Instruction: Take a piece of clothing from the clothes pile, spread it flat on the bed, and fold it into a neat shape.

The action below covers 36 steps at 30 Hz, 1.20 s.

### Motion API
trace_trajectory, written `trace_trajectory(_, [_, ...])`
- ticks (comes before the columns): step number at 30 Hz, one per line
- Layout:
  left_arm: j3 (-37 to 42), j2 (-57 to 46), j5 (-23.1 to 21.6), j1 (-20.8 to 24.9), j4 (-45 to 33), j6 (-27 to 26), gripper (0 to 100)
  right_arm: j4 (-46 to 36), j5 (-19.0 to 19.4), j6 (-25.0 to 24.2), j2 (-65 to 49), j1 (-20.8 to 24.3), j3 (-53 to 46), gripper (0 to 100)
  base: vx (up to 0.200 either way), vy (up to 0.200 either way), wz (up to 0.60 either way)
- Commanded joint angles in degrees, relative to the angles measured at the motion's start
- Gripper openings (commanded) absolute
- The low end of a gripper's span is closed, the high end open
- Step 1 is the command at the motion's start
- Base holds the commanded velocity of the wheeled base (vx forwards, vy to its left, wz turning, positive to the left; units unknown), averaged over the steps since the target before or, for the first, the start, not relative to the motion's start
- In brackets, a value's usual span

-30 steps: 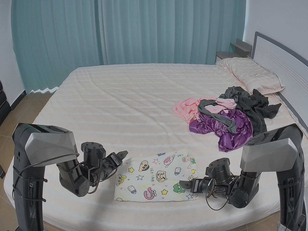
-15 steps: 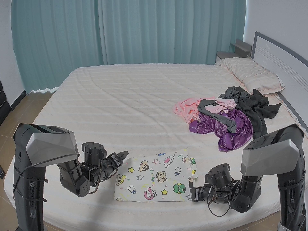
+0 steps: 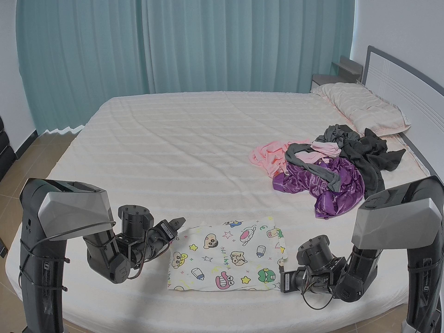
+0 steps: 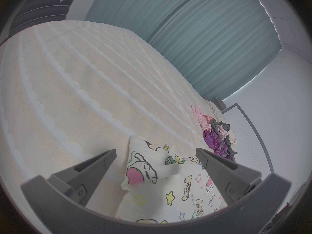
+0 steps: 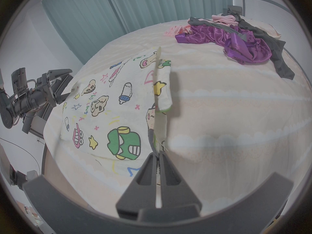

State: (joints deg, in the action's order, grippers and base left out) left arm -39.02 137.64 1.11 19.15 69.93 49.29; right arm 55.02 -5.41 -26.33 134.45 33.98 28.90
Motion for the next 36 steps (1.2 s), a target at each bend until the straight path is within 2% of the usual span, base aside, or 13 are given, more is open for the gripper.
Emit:
trace_trajectory(1, [0.00, 0.08, 0.03, 0.01, 0.04, 0.02, 100, 0.09, -0.04, 0.05, -0.50, 0.04, 0.28, 0, 0.000, 0.000, 0.00])
trace_trajectory(8, [0.00, 0.08, 0.03, 0.01, 0.04, 0.02, 100, 1.15, -0.04, 0.32, -1.82, 0.57, -0.25, 0, 0.000, 0.000, 0.00])
trace_trajectory(11, [0.00, 0.08, 0.03, 0.01, 0.04, 0.02, 100, 2.82, 0.05, 1.99, -7.10, -0.84, -1.57, 0, 0.000, 0.000, 0.00])
trace_trajectory(15, [0.00, 0.08, 0.03, 0.01, 0.04, 0.02, 100, 2.73, 1.37, 1.55, -12.28, -3.92, -0.69, 0, 0.000, 0.000, 0.00])
trace_trajectory(22, [-0.09, 0.08, 0.03, 0.01, 0.04, 0.02, 100, 2.73, 2.95, 1.72, -5.60, -2.16, -1.39, 0, 0.000, 0.000, 0.00])
trace_trajectory(23, [-0.09, 0.08, 0.03, 0.01, 0.04, 0.02, 100, 2.73, 2.95, 1.72, -5.60, -2.16, -1.39, 100, 0.000, 0.000, 0.00])
trace_trajectory(32, [-0.27, 0.17, 0.03, 0.01, 0.04, 0.02, 100, 2.20, 3.65, 1.63, -4.46, -1.02, -2.45, 100, 0.000, 0.000, 0.00])
trace_trajectory(35, [-0.27, 0.17, 0.03, 0.01, 0.04, 0.02, 100, 3.43, 2.95, 1.63, -4.55, -1.81, -1.22, 100, 0.000, 0.000, 0.00])
trace_trajectory(36, [-0.27, 0.17, 0.03, 0.01, 0.04, 0.02, 100, 5.98, 2.86, 1.46, -4.02, -3.39, 2.30, 100, 0.000, 0.000, 0.00])
